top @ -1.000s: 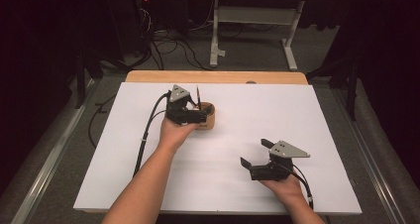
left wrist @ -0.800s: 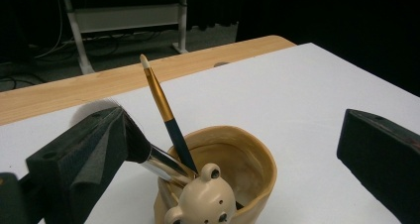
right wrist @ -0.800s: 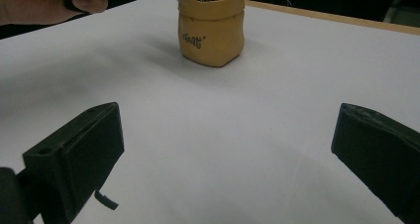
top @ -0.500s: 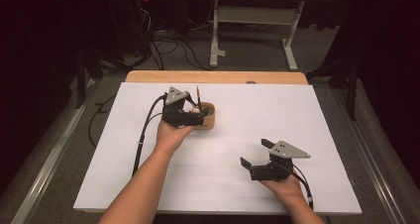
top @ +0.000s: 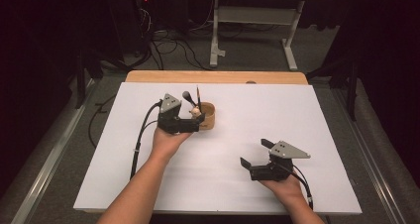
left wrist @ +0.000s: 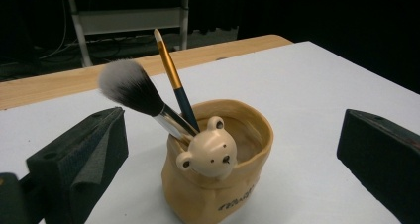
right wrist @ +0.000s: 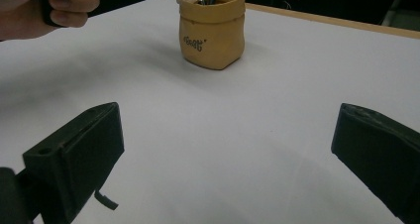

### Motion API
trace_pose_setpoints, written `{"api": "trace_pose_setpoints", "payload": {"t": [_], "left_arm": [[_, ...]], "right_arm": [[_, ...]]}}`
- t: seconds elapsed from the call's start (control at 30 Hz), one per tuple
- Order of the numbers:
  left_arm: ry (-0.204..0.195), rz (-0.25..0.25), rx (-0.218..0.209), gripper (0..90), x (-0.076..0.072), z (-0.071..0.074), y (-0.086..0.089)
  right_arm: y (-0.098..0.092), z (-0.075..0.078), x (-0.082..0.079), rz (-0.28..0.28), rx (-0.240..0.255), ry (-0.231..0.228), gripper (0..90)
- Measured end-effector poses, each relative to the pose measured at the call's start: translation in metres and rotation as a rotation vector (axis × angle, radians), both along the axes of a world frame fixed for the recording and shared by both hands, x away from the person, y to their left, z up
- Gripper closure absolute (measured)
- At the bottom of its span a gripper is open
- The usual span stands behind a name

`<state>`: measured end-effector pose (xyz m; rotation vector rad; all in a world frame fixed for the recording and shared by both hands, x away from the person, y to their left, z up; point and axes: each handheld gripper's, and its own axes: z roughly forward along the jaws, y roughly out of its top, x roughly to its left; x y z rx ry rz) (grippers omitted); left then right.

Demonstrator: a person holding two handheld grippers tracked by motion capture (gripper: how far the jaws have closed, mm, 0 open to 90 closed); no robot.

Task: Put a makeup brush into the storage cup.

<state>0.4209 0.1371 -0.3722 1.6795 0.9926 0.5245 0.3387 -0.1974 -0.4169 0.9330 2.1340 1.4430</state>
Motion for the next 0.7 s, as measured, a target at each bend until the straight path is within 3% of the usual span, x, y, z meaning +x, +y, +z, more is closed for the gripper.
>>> {"api": "trace_pose_setpoints", "payload": {"t": [0.7], "left_arm": [[-0.031,-0.033,-0.022,0.3,-0.034,-0.005,0.009]], "right_arm": [[0.000,0.001,-0.001,-0.002,0.005,-0.006,1.1]]}}
